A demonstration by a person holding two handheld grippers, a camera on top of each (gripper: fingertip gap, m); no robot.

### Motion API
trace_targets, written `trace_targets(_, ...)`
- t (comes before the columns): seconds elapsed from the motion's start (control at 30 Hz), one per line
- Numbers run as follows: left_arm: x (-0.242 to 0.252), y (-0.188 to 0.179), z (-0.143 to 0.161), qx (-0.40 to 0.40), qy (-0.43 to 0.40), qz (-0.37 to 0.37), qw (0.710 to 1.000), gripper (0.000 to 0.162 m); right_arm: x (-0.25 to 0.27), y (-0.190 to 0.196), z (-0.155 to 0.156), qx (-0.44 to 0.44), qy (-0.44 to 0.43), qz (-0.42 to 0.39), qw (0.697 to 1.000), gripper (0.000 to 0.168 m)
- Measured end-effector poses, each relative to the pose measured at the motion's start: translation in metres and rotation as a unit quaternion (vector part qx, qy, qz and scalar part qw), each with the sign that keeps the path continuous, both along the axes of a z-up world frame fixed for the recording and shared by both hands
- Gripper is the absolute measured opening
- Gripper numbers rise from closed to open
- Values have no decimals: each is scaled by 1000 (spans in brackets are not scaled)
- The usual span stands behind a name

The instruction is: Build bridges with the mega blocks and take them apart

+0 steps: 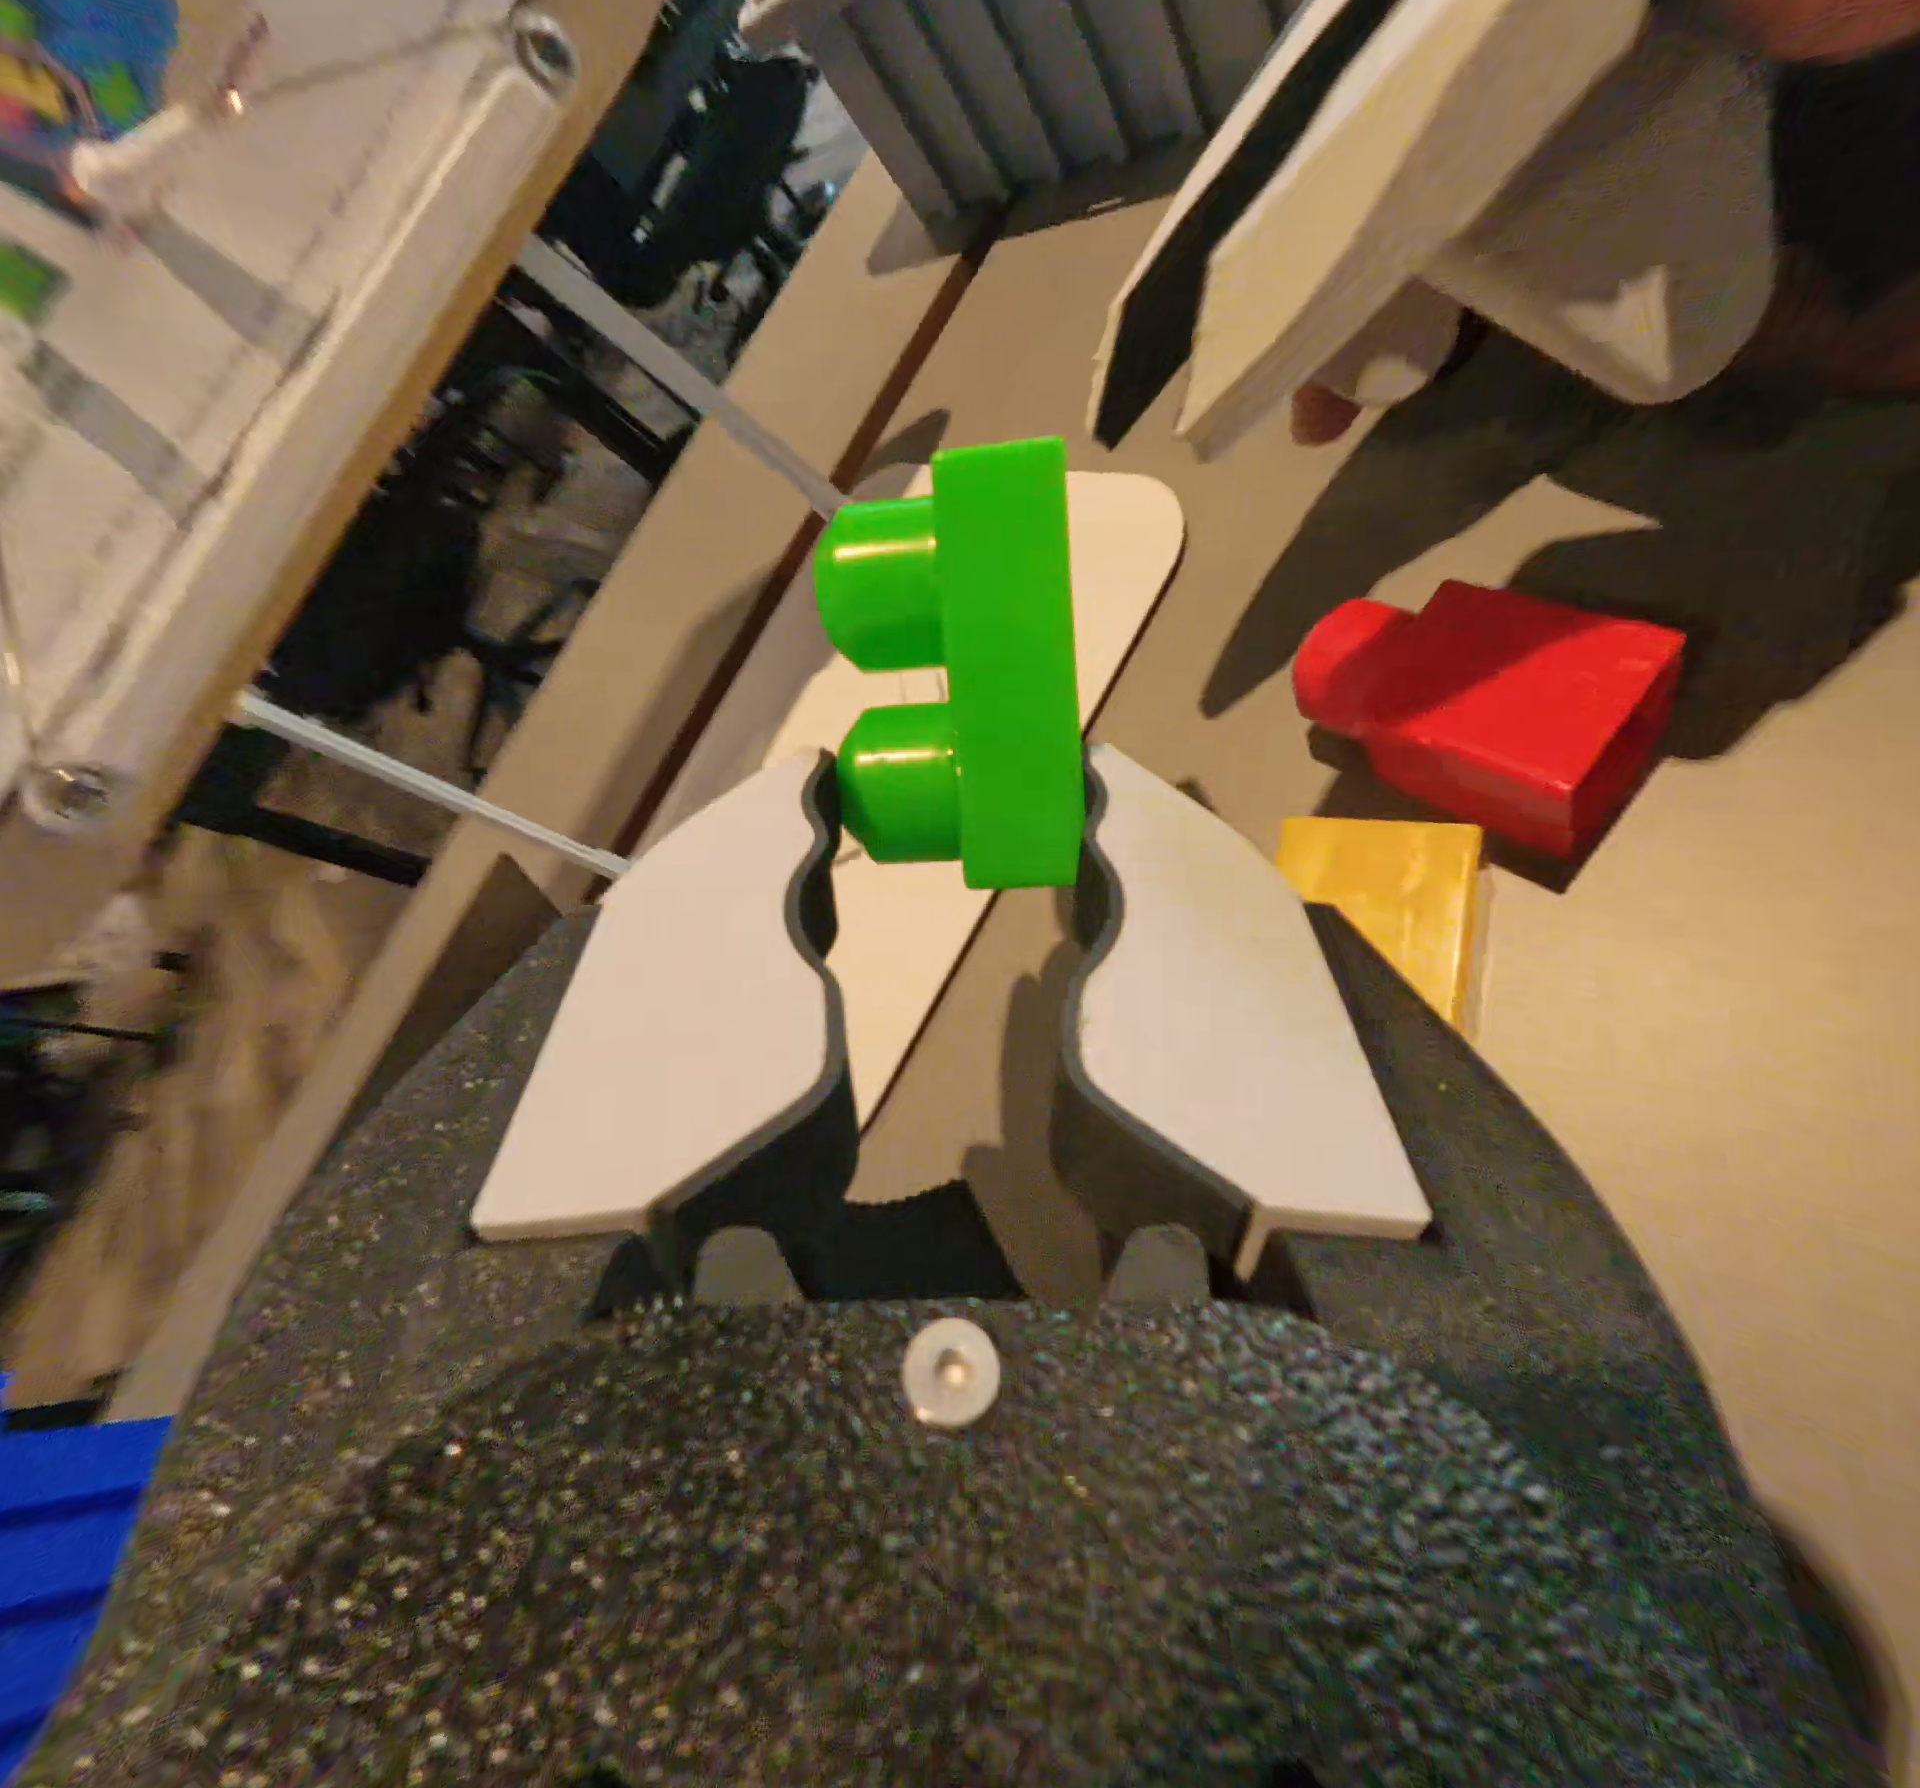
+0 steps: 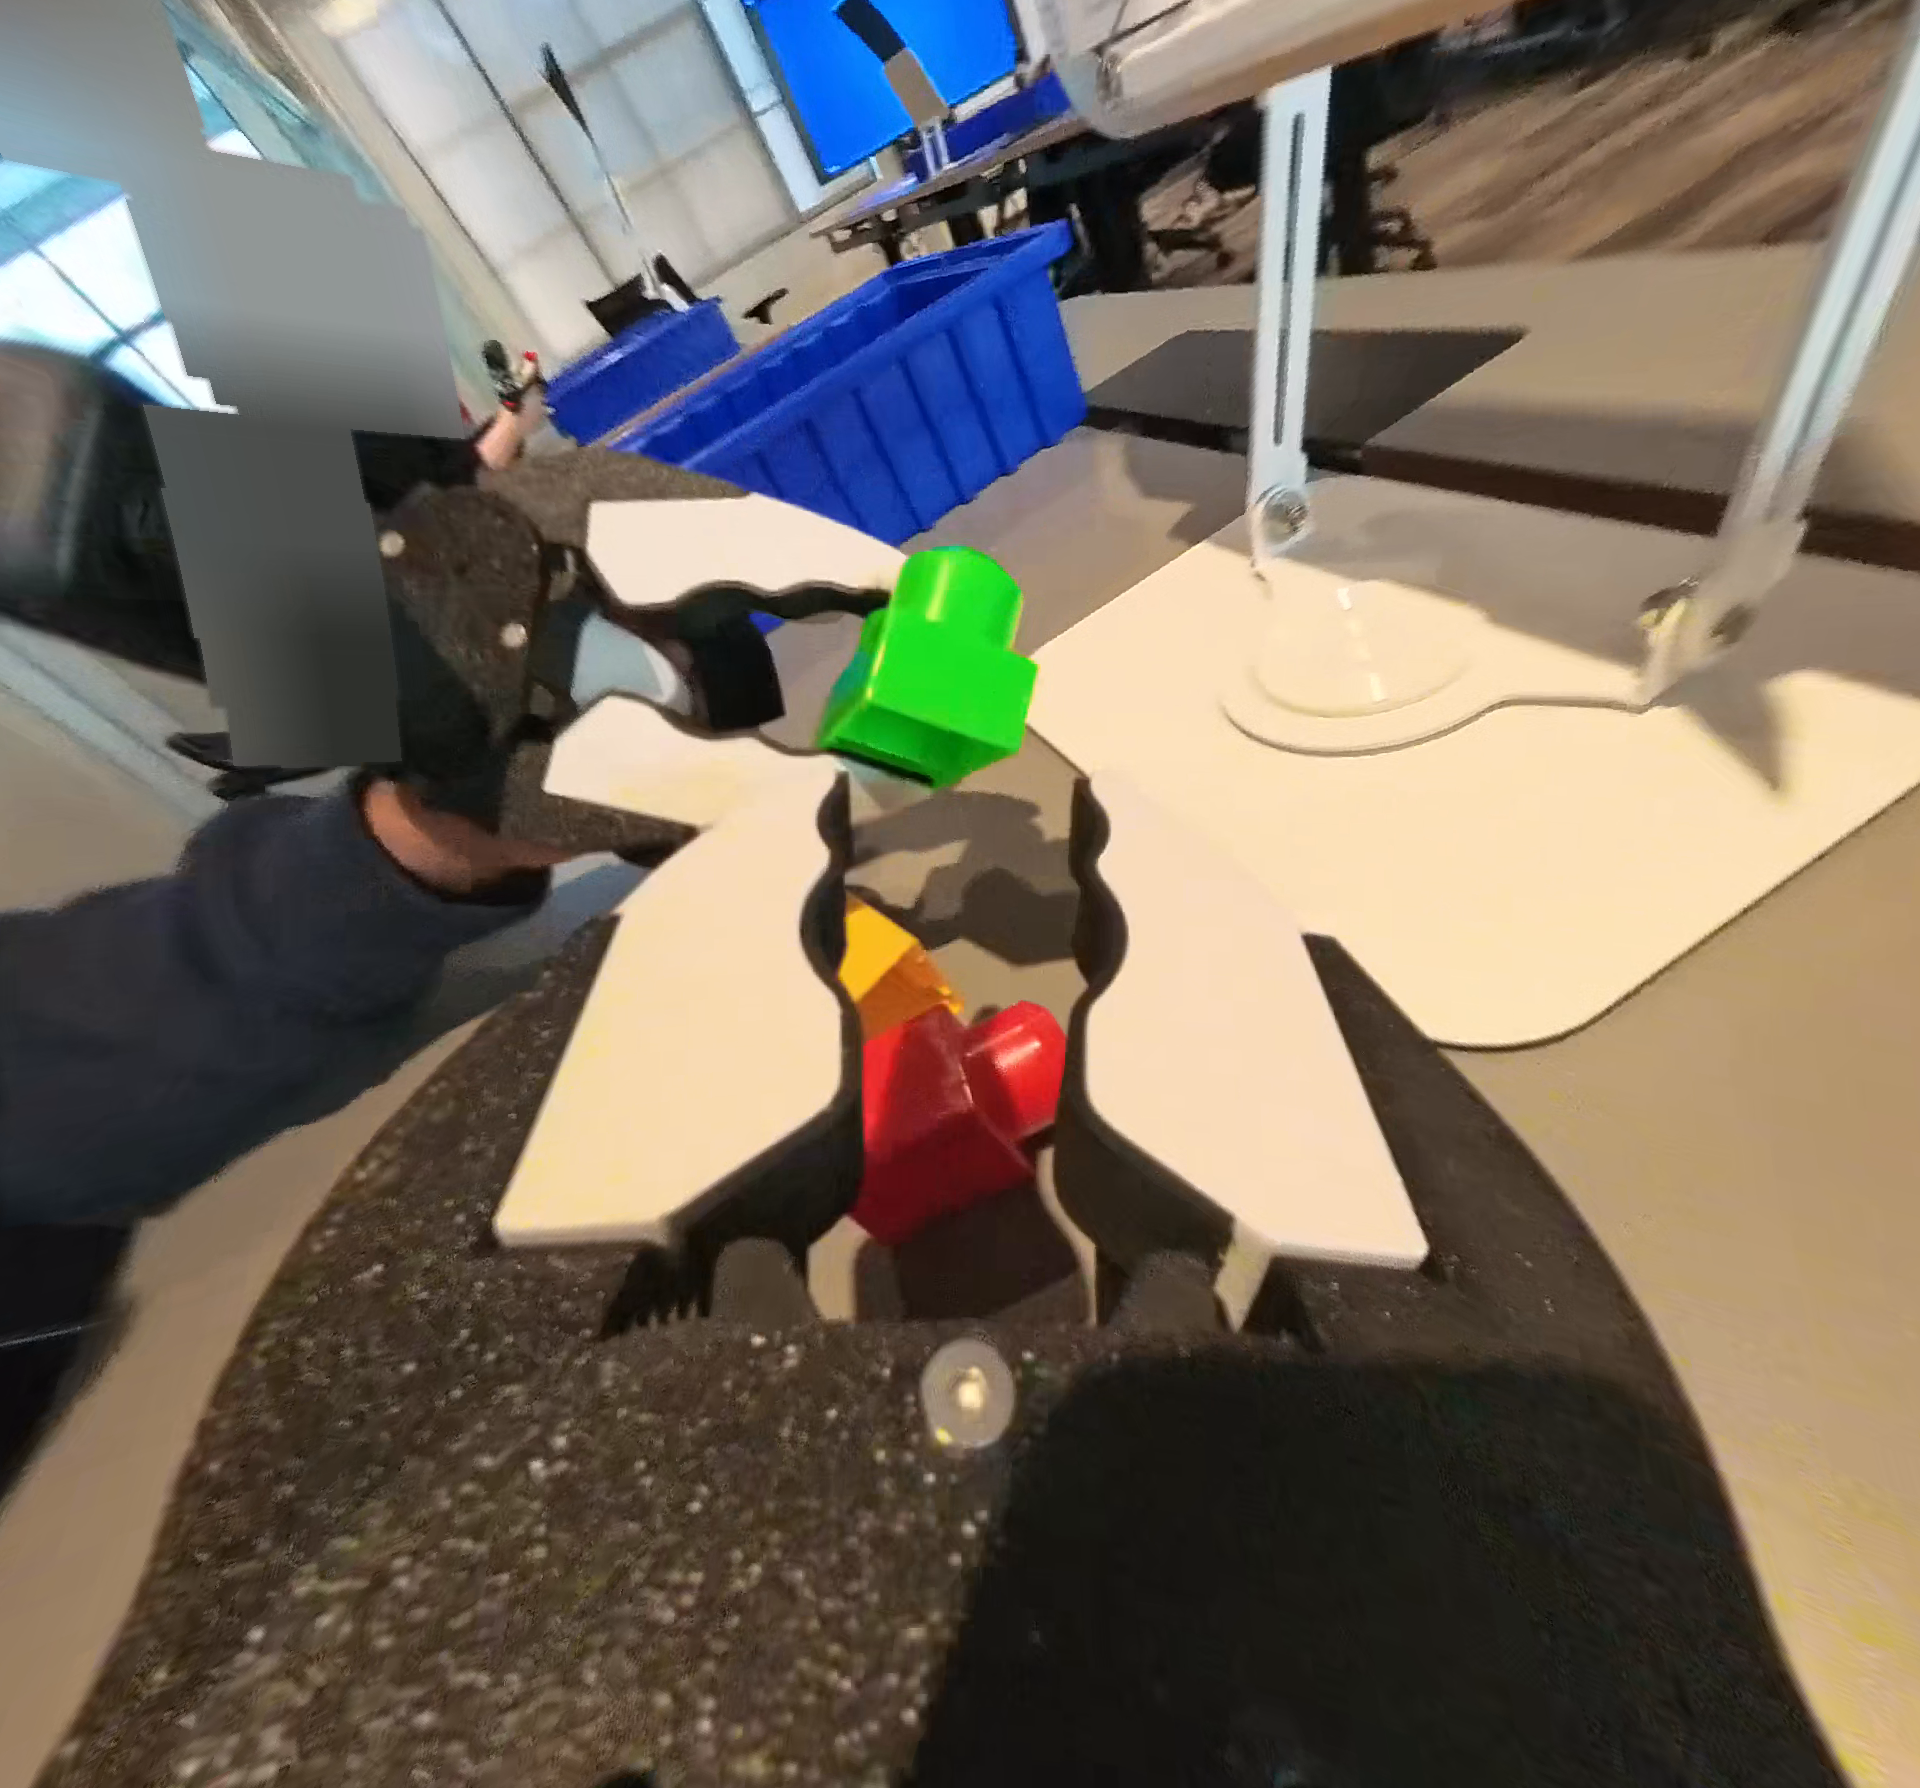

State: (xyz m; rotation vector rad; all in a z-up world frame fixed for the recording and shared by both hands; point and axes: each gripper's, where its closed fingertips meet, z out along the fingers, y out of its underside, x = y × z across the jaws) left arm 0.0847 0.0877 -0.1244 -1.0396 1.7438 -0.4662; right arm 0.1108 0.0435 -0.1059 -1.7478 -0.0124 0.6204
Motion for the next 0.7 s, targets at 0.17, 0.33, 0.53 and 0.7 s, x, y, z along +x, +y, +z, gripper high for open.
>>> trace_targets(0.17,3,-6,-3,87,-10,-17,996,42,-3,1,-2,-19,53,26,998,45)
trace_targets(0.33,4,-14,-1,126,-20,-42,991,42,-11,1,-5,-38,66,52,996,45)
trace_targets(0.53,5,-20,-2,158,-23,-61,985,42,-19,0,-10,-51,53,69,995,36)
trace_targets(0.7,2,-23,-8,107,-15,-80,991,49,-17,1,-11,-52,54,66,995,36)
